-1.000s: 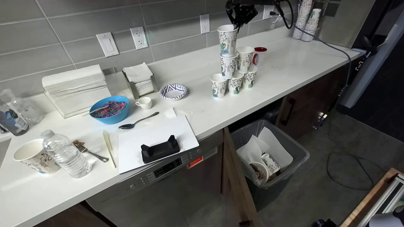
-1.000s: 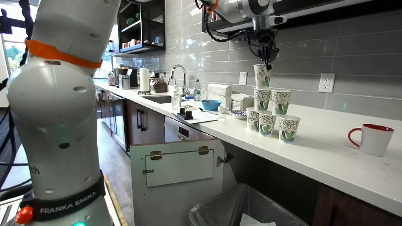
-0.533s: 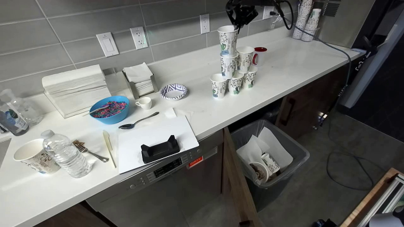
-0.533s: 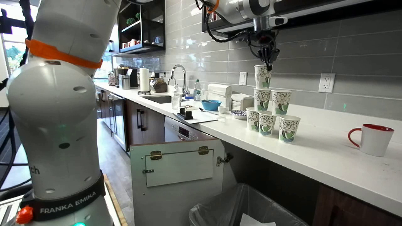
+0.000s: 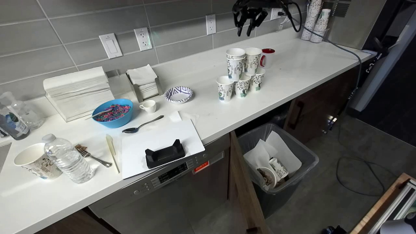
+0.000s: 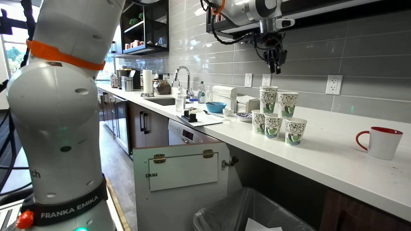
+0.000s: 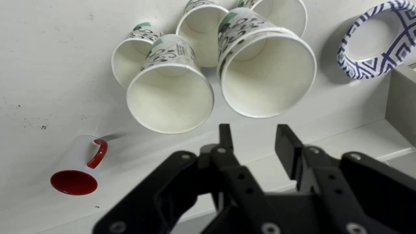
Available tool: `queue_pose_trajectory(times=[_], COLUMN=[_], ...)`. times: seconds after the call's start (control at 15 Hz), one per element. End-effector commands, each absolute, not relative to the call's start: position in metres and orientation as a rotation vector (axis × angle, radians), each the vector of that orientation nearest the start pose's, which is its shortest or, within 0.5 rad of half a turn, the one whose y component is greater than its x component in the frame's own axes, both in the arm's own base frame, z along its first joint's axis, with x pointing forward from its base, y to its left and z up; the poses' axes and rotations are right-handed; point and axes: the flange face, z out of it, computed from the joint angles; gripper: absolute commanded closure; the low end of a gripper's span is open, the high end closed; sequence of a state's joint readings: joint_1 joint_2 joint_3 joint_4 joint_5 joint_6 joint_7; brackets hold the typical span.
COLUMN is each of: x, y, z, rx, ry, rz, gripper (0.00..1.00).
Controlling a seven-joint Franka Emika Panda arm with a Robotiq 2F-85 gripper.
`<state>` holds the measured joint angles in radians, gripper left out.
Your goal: Put each cup in the stack, into the other
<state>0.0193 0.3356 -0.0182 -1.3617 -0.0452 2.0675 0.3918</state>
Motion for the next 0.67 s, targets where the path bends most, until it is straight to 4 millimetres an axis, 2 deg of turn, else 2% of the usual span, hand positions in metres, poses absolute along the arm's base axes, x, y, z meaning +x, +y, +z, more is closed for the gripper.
queue_pose_trajectory(times=[0.0, 0.13, 0.27, 0.6], x=[0.694, 0.694, 0.689, 0.663], y=[0.001, 0.001, -0.004, -0.040], z=[0.567, 0.569, 0.579, 0.594], rx=[-2.999, -3.000, -3.007, -3.047], ry=[0.584, 0.586, 0.613, 0.733], rz=[-0.560, -0.563, -0.604, -0.671], gripper=[0.27, 0.12, 0.01, 0.00])
